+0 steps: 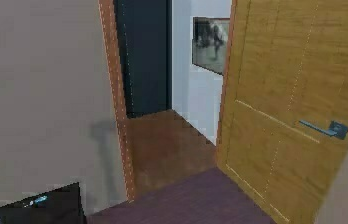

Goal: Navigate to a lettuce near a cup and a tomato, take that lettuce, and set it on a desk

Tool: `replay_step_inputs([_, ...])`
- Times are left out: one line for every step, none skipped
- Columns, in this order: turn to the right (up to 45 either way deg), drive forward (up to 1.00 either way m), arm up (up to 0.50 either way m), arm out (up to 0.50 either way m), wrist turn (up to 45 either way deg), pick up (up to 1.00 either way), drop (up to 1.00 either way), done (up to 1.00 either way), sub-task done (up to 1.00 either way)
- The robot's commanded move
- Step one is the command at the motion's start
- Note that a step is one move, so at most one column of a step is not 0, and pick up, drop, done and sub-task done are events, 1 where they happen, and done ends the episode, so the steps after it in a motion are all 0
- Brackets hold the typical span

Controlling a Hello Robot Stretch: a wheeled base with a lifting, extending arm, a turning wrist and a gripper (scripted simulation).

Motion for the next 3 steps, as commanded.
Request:
replay_step_inputs([0.0,1.0,0.0,0.0,0.0,0.0,0.0,0.0,0.0])
replay_step_inputs([12.0,0.0,0.0,0.0,0.0,0.0,0.0,0.0,0.0])
replay_step_inputs([0.0,0.2,0.0,0.0,0.0,0.0,0.0,0.0,0.0])
